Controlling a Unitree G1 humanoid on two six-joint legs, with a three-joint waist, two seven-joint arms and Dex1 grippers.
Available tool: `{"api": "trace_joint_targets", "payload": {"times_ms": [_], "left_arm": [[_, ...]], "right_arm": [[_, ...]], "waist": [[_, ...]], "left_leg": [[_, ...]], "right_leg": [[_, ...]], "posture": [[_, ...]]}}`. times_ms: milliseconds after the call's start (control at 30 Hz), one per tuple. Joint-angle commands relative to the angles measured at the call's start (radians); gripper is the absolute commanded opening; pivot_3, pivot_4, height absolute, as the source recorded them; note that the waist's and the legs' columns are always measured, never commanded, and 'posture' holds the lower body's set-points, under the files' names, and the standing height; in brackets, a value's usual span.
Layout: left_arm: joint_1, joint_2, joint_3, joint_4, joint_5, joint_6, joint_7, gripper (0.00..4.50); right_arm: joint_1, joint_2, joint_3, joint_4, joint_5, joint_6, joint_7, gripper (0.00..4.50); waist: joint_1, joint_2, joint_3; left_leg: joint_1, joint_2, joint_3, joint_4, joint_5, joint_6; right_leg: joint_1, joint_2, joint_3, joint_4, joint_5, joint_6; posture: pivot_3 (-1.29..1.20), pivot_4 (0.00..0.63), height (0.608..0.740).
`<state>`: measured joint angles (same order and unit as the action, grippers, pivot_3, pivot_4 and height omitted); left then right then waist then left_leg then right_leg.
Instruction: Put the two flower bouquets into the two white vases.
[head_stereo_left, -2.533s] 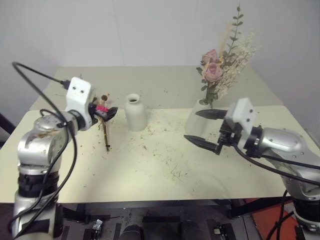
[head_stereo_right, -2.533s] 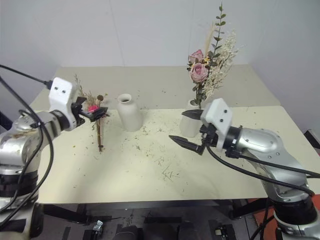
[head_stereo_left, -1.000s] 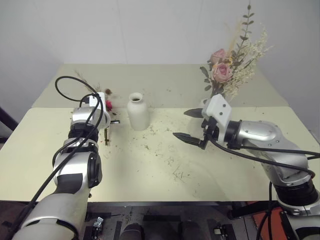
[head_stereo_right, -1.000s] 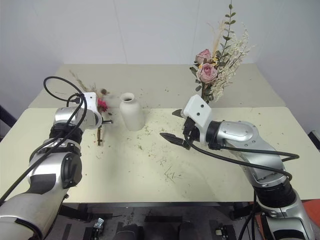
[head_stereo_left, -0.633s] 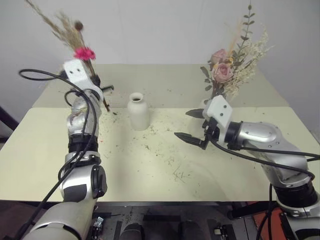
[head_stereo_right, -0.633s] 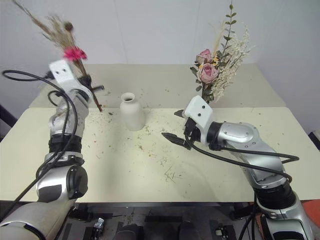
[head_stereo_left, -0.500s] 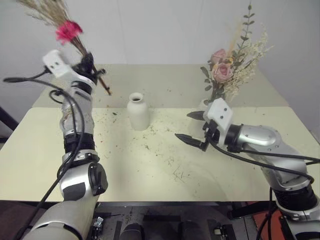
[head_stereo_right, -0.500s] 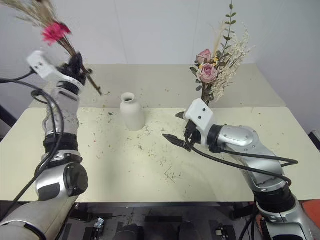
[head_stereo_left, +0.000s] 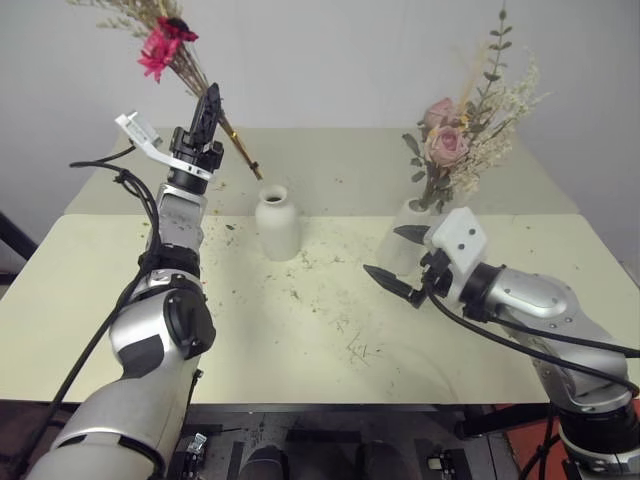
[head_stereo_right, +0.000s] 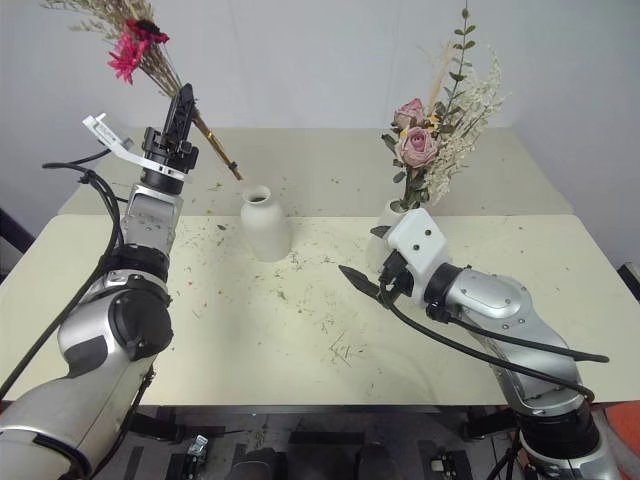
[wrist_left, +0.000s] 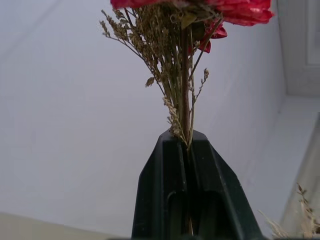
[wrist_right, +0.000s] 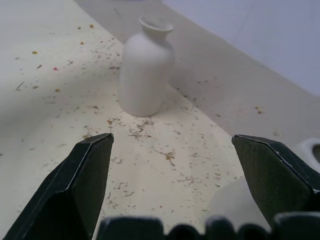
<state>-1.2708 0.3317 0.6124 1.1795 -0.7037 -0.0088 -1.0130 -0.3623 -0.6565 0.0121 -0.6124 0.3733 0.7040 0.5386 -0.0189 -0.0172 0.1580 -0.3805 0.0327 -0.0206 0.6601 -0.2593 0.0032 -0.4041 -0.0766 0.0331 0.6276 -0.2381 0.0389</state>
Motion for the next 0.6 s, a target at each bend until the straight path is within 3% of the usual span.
{"api": "trace_joint_targets", "payload": {"times_ms": [33, 600], "left_arm": [[-0.05, 0.021, 0.002, 0.022, 0.016, -0.034, -0.043, 0.04], [-0.018, -0.013, -0.032, 0.099, 0.15, -0.225, -0.037, 0.04]], "right_arm": [[0.013, 0.001, -0.044, -0.065, -0.002, 0.01, -0.03, 4.5], [0.022, -0.003, -0.044, -0.101, 0.002, 0.038, -0.052, 4.5]], "waist": [[-0.003, 0.0, 0.0], [0.002, 0.0, 0.0]], "left_leg": [[0.0, 0.0, 0.0, 0.0, 0.0, 0.0], [0.001, 0.0, 0.0, 0.0, 0.0, 0.0]], "right_leg": [[0.0, 0.0, 0.0, 0.0, 0.0, 0.0], [0.0, 0.0, 0.0, 0.001, 0.0, 0.0]], "posture": [[0.0, 0.15, 0.74], [0.0, 0.15, 0.74]]}}
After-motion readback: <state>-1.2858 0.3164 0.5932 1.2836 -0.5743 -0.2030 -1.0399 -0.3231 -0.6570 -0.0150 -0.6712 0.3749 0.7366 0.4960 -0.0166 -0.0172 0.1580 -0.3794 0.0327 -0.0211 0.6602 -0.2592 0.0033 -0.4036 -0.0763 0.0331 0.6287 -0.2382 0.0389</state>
